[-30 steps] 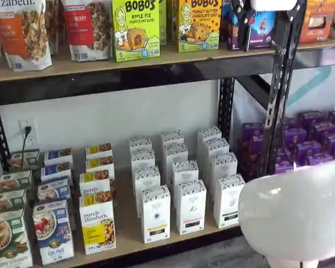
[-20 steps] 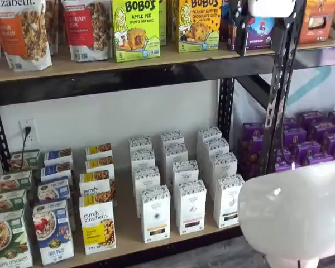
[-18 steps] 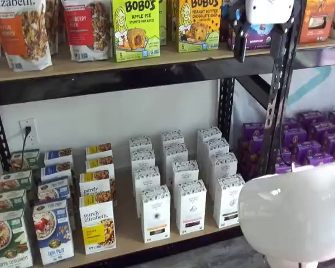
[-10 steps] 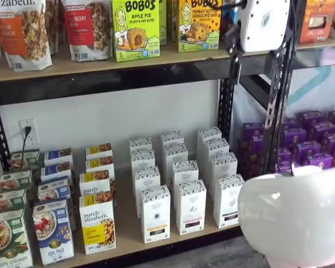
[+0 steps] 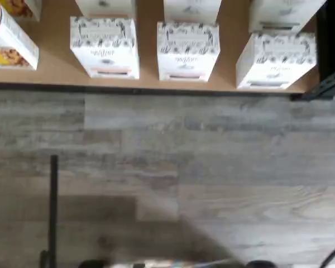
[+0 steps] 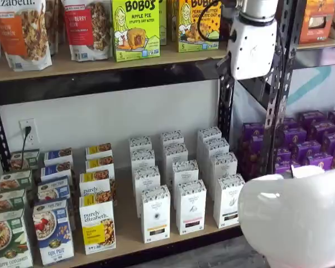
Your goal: Pick up the white box with a green strip in the middle, on the bottom shelf, the sixth box from the left
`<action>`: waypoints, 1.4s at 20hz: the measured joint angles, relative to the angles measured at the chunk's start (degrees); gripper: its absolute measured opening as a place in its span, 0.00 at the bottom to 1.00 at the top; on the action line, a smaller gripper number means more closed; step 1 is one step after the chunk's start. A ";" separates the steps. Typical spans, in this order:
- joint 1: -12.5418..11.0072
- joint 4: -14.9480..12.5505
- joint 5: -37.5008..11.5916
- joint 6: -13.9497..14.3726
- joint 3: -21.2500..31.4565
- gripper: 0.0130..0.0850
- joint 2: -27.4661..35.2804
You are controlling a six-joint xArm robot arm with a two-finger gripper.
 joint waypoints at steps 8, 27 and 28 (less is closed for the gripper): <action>0.41 -2.45 -7.78 0.95 5.59 1.00 2.50; 0.26 -3.53 -30.54 2.18 18.61 1.00 12.70; 0.69 -4.68 -31.14 3.31 18.81 1.00 13.50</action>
